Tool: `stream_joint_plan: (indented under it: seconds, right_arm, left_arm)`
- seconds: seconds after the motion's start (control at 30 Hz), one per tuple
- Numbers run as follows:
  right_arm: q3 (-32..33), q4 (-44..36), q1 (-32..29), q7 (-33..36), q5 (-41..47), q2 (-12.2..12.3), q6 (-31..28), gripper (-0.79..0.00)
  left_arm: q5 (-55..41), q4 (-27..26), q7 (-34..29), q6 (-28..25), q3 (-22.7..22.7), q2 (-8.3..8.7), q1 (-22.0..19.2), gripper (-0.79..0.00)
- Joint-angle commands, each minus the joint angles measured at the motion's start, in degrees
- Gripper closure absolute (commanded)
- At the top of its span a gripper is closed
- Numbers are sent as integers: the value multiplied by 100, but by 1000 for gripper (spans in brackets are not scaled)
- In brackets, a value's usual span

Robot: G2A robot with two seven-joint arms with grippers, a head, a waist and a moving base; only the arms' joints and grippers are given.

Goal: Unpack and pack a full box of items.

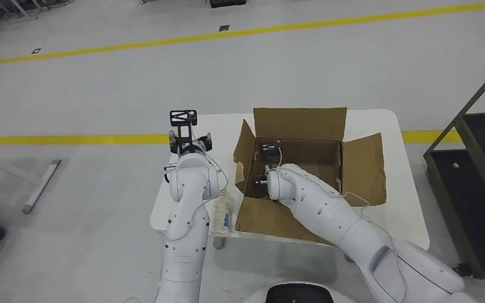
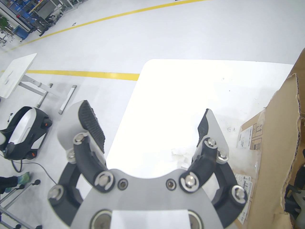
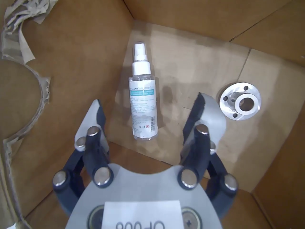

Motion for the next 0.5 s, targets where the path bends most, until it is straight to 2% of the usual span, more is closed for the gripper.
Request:
stream_joint_plan:
  seconds: [0.0, 0.47]
  right_arm:
    - [-21, 32, 8, 100, -94, -5, -17, -785]
    - [-156, 608, 158, 325, -292, -236, -301, -785]
  left_arm:
    - [22, -7, 10, 8, -11, 1, 21, -785]
    - [51, -8, 66, 27, -65, -4, 31, -785]
